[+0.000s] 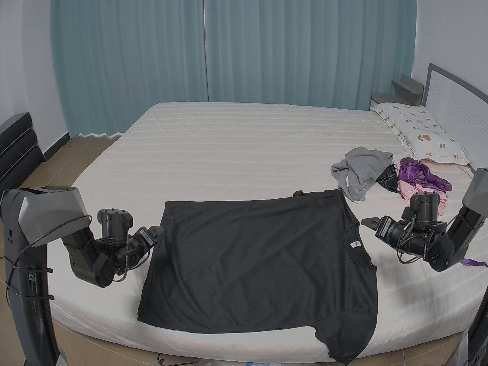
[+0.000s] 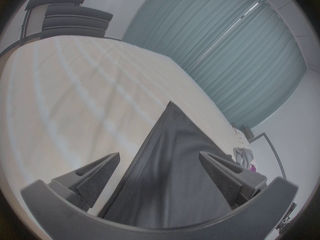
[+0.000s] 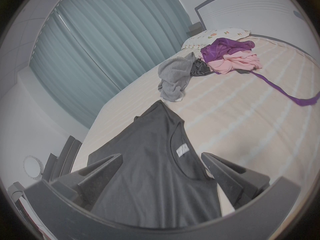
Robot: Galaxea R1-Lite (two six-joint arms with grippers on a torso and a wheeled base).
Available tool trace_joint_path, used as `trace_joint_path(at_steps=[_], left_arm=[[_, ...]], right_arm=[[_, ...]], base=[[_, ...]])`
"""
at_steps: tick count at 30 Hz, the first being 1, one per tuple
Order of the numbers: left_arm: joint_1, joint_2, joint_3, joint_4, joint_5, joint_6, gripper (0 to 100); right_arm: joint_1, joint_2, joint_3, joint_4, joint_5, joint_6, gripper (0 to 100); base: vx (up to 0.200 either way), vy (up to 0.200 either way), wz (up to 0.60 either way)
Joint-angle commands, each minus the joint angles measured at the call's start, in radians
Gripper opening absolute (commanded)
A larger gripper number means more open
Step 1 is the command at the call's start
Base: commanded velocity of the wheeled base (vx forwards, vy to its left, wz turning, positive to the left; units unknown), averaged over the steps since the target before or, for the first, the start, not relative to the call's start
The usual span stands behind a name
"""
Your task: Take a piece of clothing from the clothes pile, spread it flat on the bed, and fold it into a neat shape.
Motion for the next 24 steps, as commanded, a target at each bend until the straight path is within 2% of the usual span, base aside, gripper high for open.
trace_joint_path(at_steps=[1, 8, 12, 14, 24], left_arm=[[-0.037, -0.199, 0.329, -0.106, -0.046, -0.030, 100], [-0.076, -0.200, 0.430, -0.156, -0.045, -0.057, 100], [-0.082, -0.197, 0.455, -0.170, -0.045, -0.067, 100], [-0.082, -0.197, 0.470, -0.181, -0.045, -0.070, 100], [-0.091, -0.197, 0.518, -0.213, -0.051, -0.069, 100]], right_arm=[[0.062, -0.184, 0.234, -0.023, -0.054, 0.013, 100], [0.091, -0.150, 0.286, -0.038, -0.063, 0.082, 100], [0.115, -0.146, 0.326, -0.084, -0.056, 0.102, 100], [0.143, -0.119, 0.357, -0.153, -0.056, 0.113, 100], [0.149, -0.077, 0.384, -0.244, -0.060, 0.113, 100]], base=[[0.000, 0.000, 0.00], [0.000, 0.000, 0.00], [-0.200, 0.000, 0.00], [-0.200, 0.000, 0.00], [-0.180, 0.000, 0.00]])
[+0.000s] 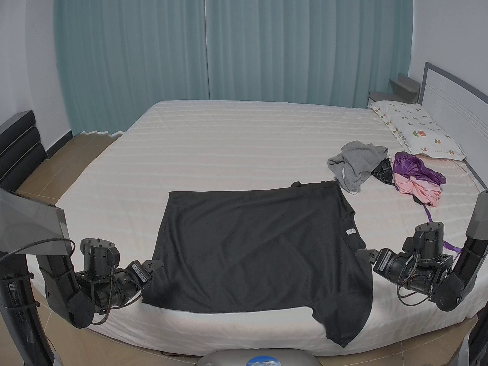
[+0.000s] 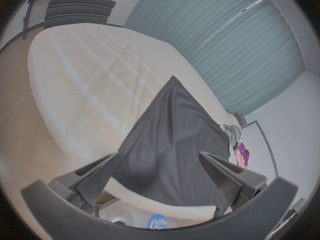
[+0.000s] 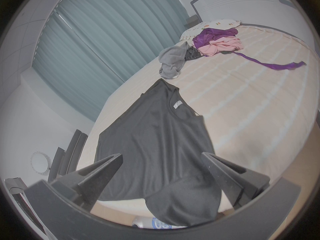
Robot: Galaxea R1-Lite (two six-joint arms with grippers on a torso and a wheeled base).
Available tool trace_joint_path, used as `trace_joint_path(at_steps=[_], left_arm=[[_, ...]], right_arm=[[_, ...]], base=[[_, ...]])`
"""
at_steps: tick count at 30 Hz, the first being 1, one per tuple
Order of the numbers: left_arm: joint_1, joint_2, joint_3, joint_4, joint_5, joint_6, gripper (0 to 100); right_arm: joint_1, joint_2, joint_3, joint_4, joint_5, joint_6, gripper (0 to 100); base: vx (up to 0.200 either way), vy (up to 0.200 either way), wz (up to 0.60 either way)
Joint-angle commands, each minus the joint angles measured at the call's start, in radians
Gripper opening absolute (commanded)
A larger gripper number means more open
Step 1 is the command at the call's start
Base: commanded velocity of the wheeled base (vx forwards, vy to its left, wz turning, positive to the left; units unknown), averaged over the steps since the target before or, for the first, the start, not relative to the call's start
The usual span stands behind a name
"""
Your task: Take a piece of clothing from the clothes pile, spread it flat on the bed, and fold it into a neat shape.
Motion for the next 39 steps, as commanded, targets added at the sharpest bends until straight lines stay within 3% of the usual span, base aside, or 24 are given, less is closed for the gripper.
trace_joint_path(at_steps=[1, 11, 23, 34, 39], left_arm=[[-0.010, 0.002, 0.019, -0.014, -0.001, 0.000, 100], [-0.033, 0.002, 0.012, -0.018, 0.002, -0.003, 100], [-0.056, 0.002, 0.003, -0.018, 0.008, -0.030, 100], [0.009, -0.003, 0.016, -0.014, 0.045, -0.017, 100], [0.056, 0.083, 0.015, -0.019, 0.047, 0.045, 100]], right_arm=[[0.001, 0.019, 0.025, -0.013, 0.002, -0.001, 100], [-0.003, 0.028, 0.054, -0.059, 0.006, -0.001, 100], [0.001, 0.029, 0.050, -0.059, 0.008, -0.001, 100], [0.001, 0.069, 0.041, -0.062, 0.012, 0.001, 100], [0.000, 0.083, 0.035, -0.062, 0.012, 0.001, 100]], base=[[0.000, 0.000, 0.00], [0.000, 0.000, 0.00], [0.000, -0.200, 0.00], [0.000, 0.000, 0.00], [0.000, 0.000, 0.00]])
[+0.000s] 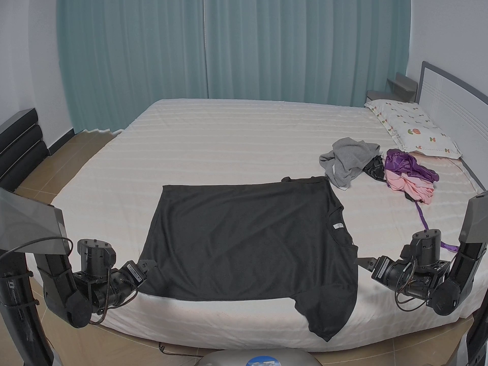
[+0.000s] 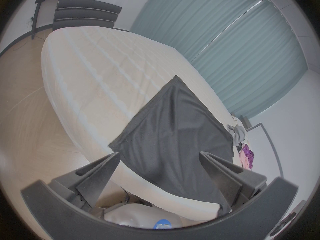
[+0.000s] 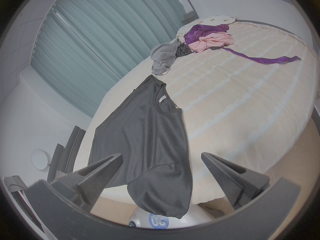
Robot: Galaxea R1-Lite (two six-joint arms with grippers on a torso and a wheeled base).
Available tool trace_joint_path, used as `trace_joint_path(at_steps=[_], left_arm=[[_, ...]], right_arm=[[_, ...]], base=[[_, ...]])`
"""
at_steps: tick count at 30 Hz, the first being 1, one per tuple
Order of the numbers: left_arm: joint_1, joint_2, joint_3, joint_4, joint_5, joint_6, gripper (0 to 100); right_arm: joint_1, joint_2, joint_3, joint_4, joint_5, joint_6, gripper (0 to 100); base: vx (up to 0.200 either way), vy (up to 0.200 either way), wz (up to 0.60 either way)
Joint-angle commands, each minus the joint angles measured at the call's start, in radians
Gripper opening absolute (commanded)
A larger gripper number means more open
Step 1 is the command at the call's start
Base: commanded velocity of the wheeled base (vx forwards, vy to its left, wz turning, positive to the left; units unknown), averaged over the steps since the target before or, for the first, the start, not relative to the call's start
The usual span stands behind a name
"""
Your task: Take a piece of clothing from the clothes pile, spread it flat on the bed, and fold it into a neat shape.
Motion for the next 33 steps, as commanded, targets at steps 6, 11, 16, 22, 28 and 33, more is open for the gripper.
trace_joint_path(at_steps=[6, 11, 16, 22, 28, 33], left_arm=[[0.047, 0.139, -0.006, -0.010, 0.010, 0.083, 100], [0.047, 0.171, -0.012, -0.010, 0.026, 0.119, 100], [0.047, 0.180, -0.034, -0.010, 0.046, 0.121, 100], [0.049, 0.200, -0.084, -0.010, 0.048, 0.124, 0], [0.055, 0.200, -0.069, -0.012, 0.052, 0.121, 0], [0.084, 0.197, -0.035, -0.067, 0.051, 0.124, 0]], right_arm=[[-0.002, 0.033, -0.004, -0.033, 0.000, 0.000, 100], [-0.005, 0.053, -0.004, -0.051, 0.000, 0.000, 100], [-0.004, 0.056, -0.005, -0.053, 0.001, 0.000, 100], [0.001, 0.050, -0.005, -0.053, 0.000, 0.000, 100], [-0.001, 0.047, -0.004, -0.051, 0.001, 0.000, 100], [-0.002, 0.047, -0.004, -0.051, 0.000, 0.000, 100]], base=[[0.000, 0.000, 0.00], [0.000, 0.000, 0.00], [0.000, 0.000, 0.00], [0.000, 0.000, 0.00], [0.000, 0.000, 0.00], [0.000, 0.000, 0.00]])
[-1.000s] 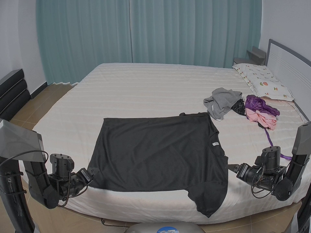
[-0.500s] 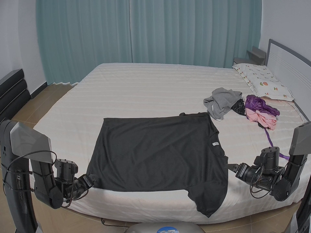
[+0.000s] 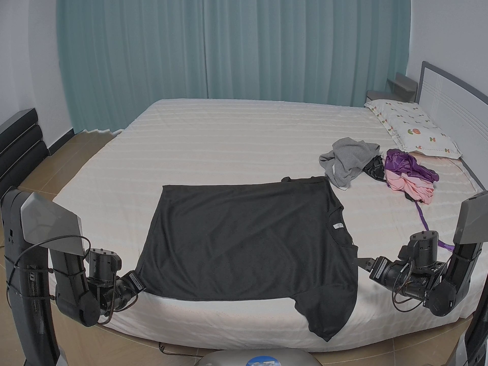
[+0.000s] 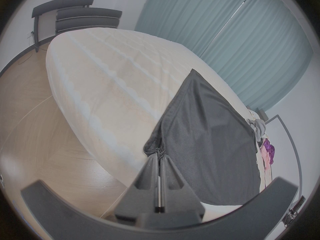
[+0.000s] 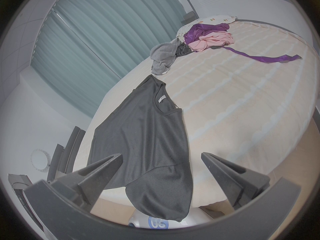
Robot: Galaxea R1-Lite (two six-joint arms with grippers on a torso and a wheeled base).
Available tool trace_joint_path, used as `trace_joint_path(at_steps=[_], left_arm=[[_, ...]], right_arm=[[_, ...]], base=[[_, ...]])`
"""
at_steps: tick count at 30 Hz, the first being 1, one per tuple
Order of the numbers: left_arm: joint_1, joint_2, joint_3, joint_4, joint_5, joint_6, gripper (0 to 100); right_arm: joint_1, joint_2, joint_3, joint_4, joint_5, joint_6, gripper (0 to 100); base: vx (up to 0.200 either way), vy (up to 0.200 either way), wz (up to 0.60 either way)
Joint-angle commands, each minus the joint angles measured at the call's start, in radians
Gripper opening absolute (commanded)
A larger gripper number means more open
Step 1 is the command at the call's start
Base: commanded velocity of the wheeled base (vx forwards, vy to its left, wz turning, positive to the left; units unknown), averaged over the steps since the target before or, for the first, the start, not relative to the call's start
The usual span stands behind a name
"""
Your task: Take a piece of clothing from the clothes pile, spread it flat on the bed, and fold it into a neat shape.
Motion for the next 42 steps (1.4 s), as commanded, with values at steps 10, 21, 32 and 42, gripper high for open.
trace_joint_path(at_steps=[10, 21, 32, 42], left_arm=[[0.013, -0.008, 0.139, -0.125, 0.000, 0.066, 0], [0.007, 0.000, 0.161, -0.142, 0.000, 0.095, 0], [0.007, 0.001, 0.150, -0.163, -0.003, 0.087, 0], [0.009, 0.001, 0.150, -0.163, -0.012, 0.083, 0]], right_arm=[[-0.009, 0.007, 0.009, 0.001, 0.001, -0.002, 100], [-0.018, 0.053, 0.006, 0.001, 0.031, -0.003, 100], [-0.050, 0.171, -0.032, 0.002, 0.118, -0.038, 100], [-0.087, 0.263, -0.159, 0.018, 0.123, -0.046, 100]], base=[[0.000, 0.000, 0.00], [0.000, 0.000, 0.00], [0.000, 0.000, 0.00], [0.000, 0.000, 0.00]])
